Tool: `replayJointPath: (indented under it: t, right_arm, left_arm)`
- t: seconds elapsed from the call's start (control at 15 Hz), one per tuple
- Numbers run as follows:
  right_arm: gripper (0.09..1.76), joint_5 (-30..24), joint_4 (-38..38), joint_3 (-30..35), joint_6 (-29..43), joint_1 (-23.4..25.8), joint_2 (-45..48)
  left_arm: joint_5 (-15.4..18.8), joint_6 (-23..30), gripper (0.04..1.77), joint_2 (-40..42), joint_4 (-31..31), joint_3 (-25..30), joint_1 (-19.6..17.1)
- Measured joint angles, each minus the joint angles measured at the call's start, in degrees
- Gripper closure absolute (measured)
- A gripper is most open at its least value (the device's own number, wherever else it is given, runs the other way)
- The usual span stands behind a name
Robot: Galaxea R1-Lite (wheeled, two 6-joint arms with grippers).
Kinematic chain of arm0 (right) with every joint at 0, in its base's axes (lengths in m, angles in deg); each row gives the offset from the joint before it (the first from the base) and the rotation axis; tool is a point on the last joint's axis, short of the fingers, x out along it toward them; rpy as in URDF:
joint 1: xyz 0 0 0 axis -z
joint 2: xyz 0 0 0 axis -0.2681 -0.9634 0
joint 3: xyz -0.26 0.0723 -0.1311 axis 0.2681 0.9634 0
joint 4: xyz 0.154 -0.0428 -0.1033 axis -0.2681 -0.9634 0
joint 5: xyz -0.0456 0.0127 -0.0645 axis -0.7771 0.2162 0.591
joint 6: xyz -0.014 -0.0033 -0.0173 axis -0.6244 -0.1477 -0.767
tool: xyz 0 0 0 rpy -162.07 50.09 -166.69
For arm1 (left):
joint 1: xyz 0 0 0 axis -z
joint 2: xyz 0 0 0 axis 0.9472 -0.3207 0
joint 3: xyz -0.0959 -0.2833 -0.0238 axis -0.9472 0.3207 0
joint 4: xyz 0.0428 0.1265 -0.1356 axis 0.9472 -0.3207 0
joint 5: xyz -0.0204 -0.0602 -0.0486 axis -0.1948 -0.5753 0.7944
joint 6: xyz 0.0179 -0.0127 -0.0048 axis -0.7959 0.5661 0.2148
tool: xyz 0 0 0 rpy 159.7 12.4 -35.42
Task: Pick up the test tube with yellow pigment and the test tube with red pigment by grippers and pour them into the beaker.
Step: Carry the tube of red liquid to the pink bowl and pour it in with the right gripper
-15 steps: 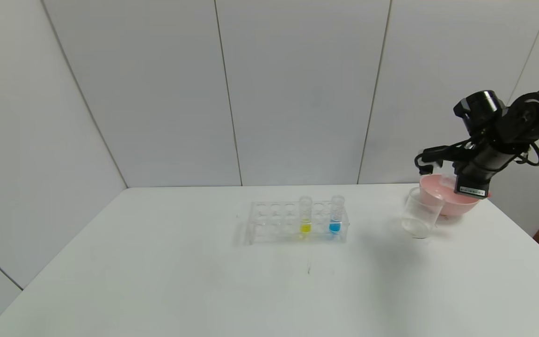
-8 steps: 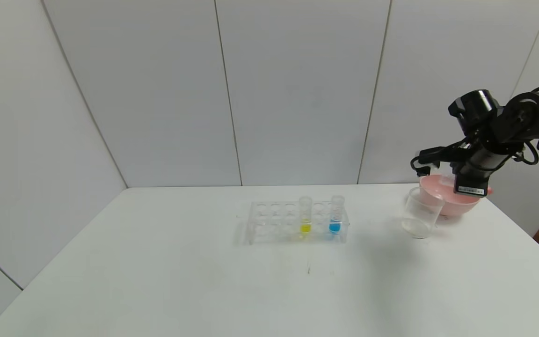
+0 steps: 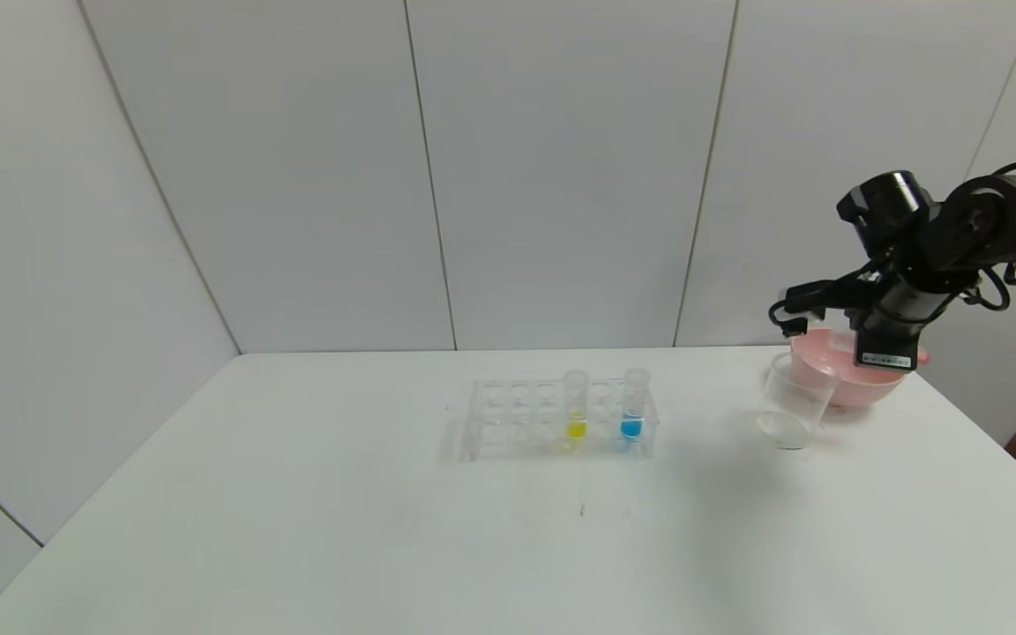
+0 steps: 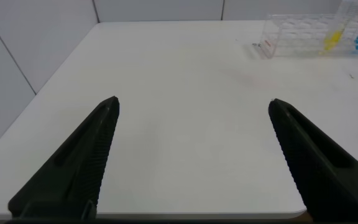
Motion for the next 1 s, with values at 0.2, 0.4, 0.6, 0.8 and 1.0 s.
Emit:
replayJointPath:
  t: [0.2,0.4,0.6,0.8,1.0]
  right_arm:
    - [1.35,2.52,0.35,0.00,-1.23,-0.13,-0.02]
    - [1.35,4.85,0.90,0.00,-1.88,-0.77,-0.17]
    - [1.35,5.97,1.63,-0.02,-1.91,-1.44,-0.59]
    - [1.35,10.18,3.10,-0.02,-2.13,-2.18,-1.28]
    - [1.35,10.53,3.28,-0.02,-3.19,-2.60,-1.72]
  left_arm:
    - [0.00,0.00,0.09,0.00,0.00,0.00,0.00]
    - [0.00,0.00,0.09,0.00,0.02,0.00,0.00]
    - [0.00,0.00,0.09,0.00,0.00,0.00,0.00]
    - [0.00,0.00,0.09,0.00,0.00,0.00,0.00]
    - [0.00,0.00,0.09,0.00,0.00,0.00,0.00]
